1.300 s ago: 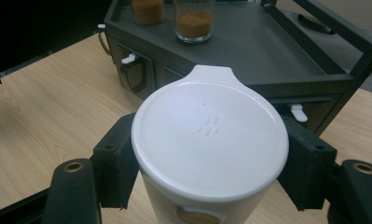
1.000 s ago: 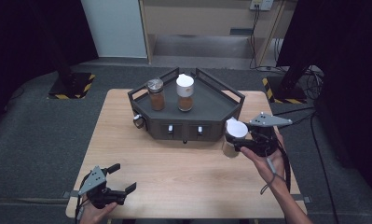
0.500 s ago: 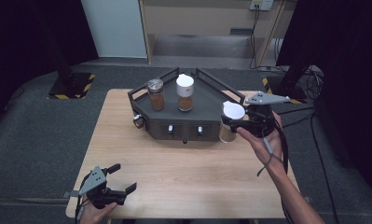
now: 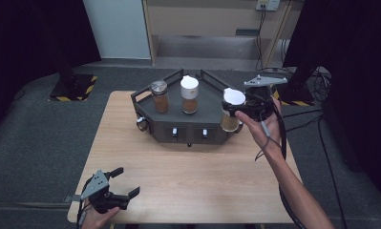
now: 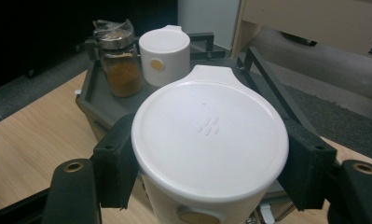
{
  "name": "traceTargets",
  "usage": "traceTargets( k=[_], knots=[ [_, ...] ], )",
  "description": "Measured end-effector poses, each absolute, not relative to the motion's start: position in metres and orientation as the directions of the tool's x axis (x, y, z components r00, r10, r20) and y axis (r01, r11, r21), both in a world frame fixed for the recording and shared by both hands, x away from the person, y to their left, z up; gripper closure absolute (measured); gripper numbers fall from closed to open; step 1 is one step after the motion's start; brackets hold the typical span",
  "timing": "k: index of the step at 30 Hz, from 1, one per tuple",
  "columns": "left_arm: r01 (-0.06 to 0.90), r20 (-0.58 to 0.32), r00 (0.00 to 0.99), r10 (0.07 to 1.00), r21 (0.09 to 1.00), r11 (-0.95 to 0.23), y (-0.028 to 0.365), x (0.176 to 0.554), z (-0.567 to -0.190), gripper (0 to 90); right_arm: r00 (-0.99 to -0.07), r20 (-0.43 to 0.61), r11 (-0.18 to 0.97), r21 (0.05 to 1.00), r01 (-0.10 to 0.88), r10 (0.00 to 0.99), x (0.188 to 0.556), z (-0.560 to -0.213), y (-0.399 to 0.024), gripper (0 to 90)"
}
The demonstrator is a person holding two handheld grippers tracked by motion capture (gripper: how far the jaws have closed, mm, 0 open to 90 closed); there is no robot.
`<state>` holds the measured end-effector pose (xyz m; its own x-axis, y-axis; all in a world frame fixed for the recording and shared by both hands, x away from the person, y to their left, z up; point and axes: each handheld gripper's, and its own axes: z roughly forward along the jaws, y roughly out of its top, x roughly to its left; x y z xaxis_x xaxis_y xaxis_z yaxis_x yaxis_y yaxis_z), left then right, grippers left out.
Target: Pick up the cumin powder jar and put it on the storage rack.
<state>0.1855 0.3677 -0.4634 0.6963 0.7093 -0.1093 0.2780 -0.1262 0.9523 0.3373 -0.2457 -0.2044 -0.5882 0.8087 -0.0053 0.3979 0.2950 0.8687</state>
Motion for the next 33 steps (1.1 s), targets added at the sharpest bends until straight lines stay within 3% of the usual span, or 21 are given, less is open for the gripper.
traceTargets(
  k=[33],
  knots=[
    [0.279,-0.115,0.698,0.707,0.953,-0.121,0.368,0.186,-0.464,0.0,-0.497,-0.004,0.243,0.876,0.417,0.868,0.407,-0.21,-0.219,30.9]
  ],
)
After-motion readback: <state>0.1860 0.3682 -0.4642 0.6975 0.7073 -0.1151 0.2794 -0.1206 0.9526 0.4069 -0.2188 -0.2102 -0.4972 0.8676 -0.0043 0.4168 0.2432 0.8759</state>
